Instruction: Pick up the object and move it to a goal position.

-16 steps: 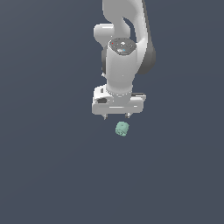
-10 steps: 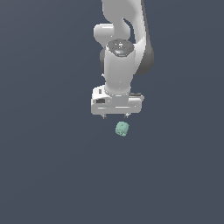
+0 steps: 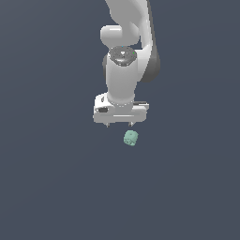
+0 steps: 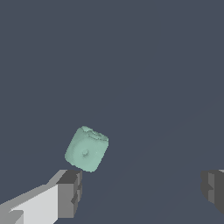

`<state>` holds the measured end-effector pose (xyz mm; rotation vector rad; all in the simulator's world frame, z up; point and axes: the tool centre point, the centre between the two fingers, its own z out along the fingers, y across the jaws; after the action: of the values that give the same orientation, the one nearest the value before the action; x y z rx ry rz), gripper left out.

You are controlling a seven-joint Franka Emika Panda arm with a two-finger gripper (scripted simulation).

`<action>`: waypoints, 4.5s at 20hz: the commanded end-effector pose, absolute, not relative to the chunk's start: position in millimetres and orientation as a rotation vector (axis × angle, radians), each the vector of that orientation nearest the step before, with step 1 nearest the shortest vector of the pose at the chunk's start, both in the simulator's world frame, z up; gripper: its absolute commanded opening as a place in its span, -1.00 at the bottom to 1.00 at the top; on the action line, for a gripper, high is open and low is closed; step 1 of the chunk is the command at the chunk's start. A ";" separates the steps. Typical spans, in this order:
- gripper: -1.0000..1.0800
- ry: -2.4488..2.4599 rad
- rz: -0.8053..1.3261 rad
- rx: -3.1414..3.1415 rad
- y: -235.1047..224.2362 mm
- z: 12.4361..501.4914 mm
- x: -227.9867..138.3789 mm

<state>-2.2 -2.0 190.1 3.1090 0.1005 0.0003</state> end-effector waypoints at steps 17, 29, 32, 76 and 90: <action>0.92 -0.250 0.003 3.120 29.7 139.9 -12.7; 0.92 -0.562 0.001 3.090 54.4 98.1 -26.8; 0.92 -0.598 0.000 3.084 57.0 93.4 -28.8; -1.00 -0.621 0.001 3.080 58.4 55.9 -39.5; -1.00 -0.622 0.001 3.080 54.5 134.9 -88.6</action>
<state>-82.0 55.0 124.3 3.0801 -0.6217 0.0001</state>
